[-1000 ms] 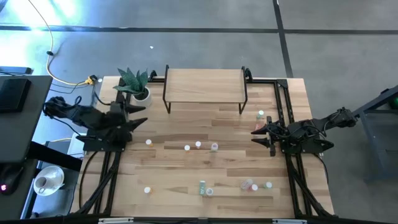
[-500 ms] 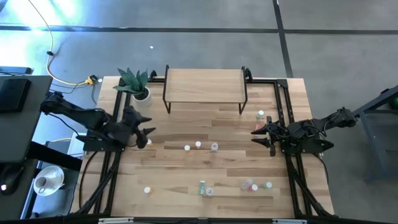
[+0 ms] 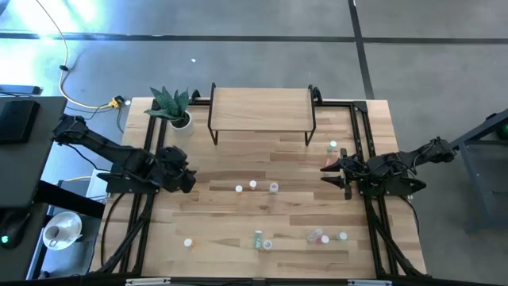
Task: Pick and place medicine bottles onto shelf by color
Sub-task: Put the top left orange pill bottle on the shelf
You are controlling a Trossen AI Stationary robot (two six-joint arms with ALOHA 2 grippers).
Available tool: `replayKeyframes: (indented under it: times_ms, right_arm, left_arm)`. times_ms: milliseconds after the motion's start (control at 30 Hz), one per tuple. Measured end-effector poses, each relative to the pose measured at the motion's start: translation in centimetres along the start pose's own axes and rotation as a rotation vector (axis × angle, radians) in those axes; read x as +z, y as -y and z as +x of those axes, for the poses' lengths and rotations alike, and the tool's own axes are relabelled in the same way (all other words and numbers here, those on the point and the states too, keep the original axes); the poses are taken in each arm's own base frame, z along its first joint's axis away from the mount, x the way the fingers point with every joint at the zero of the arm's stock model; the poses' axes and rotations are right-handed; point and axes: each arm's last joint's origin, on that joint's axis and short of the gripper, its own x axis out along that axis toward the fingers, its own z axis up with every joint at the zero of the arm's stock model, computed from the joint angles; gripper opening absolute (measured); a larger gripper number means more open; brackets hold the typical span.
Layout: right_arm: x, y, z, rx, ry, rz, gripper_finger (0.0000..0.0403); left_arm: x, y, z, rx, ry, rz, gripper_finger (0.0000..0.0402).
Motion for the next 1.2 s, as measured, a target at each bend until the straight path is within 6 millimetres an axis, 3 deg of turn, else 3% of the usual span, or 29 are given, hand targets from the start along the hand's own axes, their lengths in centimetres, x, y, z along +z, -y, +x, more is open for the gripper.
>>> replayKeyframes:
  times_ms: [333,833,1200]
  right_arm:
    - [0.0,0.0,0.0,0.000,0.000,0.000,0.0149]
    - [0.0,0.0,0.0,0.000,0.000,0.000,0.0149]
    - [0.0,0.0,0.0,0.000,0.000,0.000,0.0149]
  left_arm:
    - [-1.4,1.5,1.9,0.107,-0.094,0.015,0.0225]
    - [-3.4,2.6,2.5,0.146,-0.116,-0.002,0.0225]
    - [-4.3,3.2,3.9,0.235,-0.162,0.018,0.0225]
